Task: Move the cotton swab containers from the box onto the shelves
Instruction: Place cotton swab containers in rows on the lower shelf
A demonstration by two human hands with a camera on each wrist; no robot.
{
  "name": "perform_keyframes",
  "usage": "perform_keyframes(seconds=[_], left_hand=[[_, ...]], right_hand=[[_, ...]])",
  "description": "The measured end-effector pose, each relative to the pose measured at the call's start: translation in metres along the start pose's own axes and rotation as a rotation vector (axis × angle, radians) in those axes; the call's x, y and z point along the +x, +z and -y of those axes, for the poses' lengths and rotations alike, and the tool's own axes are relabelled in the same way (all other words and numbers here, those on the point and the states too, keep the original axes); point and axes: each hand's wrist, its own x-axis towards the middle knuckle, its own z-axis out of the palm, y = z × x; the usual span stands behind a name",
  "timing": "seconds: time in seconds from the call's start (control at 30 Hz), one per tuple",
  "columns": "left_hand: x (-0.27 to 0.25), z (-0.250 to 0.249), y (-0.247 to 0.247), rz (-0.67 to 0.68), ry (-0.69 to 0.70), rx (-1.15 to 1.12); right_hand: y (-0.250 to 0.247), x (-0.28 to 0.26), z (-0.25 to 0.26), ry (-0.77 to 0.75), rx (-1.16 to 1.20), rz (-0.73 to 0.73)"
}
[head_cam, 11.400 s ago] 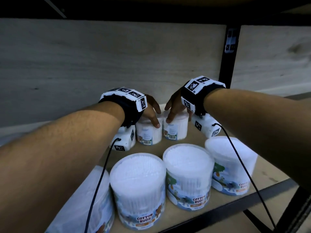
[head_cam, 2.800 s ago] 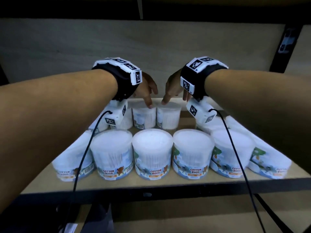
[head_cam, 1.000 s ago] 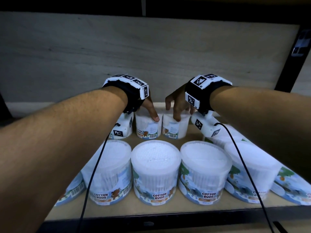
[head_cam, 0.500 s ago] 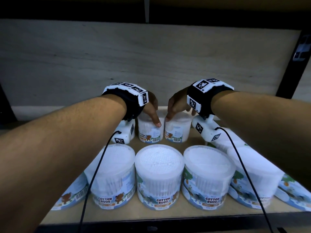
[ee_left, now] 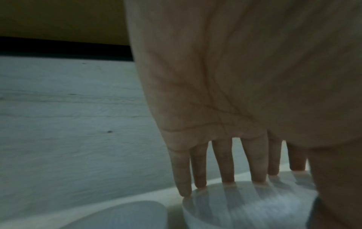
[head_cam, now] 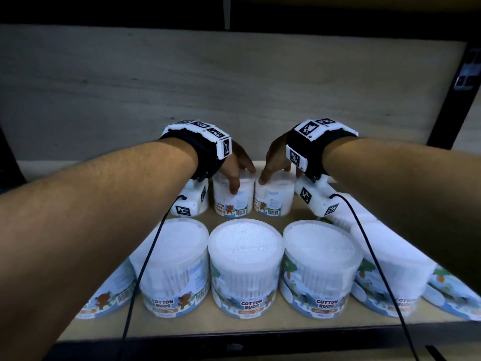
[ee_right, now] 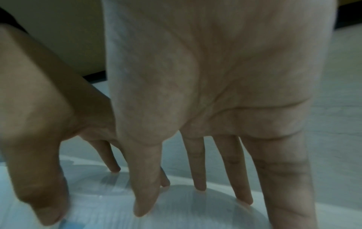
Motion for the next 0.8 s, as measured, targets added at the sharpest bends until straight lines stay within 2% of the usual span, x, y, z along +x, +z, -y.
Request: perform_keyframes(seconds=[0.4, 0.6, 0.8], left_hand=[[0.007, 0.003, 0.001, -0.012, -0.037, -0.084], [0.01, 0.004, 0.004, -0.053, -0.122, -0.263], [0.013, 0.008, 0.008, -0.108, -0.121, -0.282]], right_hand=[[-0.004, -0.004, 0.005, 0.0, 0.004, 0.041], [-0.004, -0.012, -0.004, -0.095, -0.056, 0.054], [-0.005, -0.006, -0.01, -0.125, -0.043, 0.103]])
